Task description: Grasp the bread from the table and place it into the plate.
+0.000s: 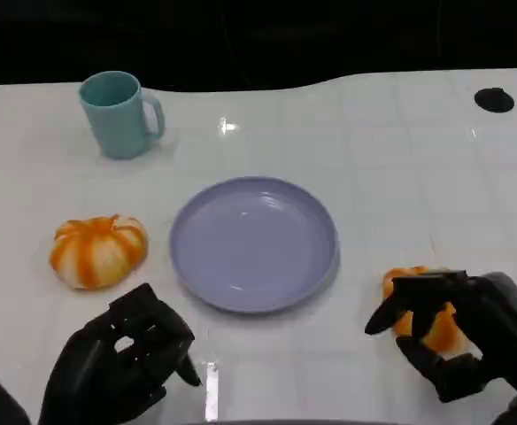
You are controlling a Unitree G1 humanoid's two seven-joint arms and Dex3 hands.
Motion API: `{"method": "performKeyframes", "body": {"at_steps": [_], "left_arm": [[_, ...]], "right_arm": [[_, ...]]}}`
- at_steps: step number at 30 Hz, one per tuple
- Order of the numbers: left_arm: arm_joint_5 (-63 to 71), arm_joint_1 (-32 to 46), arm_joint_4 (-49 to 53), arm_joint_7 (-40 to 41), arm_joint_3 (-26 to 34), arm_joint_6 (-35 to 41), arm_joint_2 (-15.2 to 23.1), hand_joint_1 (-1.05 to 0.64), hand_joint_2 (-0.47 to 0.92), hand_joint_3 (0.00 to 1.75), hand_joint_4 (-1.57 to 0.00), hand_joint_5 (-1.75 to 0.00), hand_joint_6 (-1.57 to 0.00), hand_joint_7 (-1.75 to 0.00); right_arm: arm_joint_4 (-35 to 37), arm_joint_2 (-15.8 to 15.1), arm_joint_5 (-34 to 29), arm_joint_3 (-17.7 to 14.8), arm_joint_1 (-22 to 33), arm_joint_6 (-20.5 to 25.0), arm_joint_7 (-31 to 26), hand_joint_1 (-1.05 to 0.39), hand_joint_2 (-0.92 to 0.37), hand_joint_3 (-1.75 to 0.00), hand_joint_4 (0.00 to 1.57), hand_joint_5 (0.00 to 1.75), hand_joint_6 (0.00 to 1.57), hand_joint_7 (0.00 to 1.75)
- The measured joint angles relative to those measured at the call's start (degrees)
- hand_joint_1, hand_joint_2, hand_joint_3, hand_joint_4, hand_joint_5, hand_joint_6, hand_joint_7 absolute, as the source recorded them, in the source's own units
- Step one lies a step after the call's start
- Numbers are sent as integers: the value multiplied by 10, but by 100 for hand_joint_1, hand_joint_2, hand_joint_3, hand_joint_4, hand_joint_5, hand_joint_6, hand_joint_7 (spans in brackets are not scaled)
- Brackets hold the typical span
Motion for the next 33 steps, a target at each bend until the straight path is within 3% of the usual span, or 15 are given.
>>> {"method": "performKeyframes", "body": {"at_steps": [2, 6, 8, 13, 17, 26, 33], "left_arm": [[0, 0, 0, 0, 1, 0, 0, -53, 92, 32, -66, -175, -58, -147], [0, 0, -2, 0, 2, 0, 1, -53, 92, 33, -66, -175, -58, -148], [0, 1, -4, 0, 2, 0, 1, -53, 92, 33, -66, -175, -58, -148], [0, 2, -10, 0, 2, 4, 2, -53, 92, 33, -65, -175, -57, -148], [0, 2, -11, 0, 2, 10, 2, -53, 92, 33, -65, -175, -56, -148], [2, 2, -12, 0, 2, 10, 2, -52, 92, 35, -64, -175, -56, -148], [1, 3, -12, 0, 2, 10, 2, -53, 92, 35, -64, -175, -55, -149]], "right_arm": [[-39, -13, -6, -6, 7, 31, 23, -29, -55, -57, 55, 92, 65, 37], [-121, -46, -30, -11, 22, 102, 84, -37, -77, -16, 23, 57, 48, 8], [-170, -70, -45, -13, 29, 145, 128, -40, -81, -8, 17, 50, 44, 4], [-269, -117, -89, -22, 47, 228, 213, -43, -80, -2, 8, 40, 33, 0], [-314, -136, -137, -24, 59, 261, 241, -43, -76, 0, 5, 36, 31, 0], [-343, -135, -227, -6, 60, 297, 251, -45, -71, 0, 8, 33, 31, 0], [-294, -122, -275, 30, 33, 309, 241, -44, -75, -1, 13, 31, 32, 1]]}}
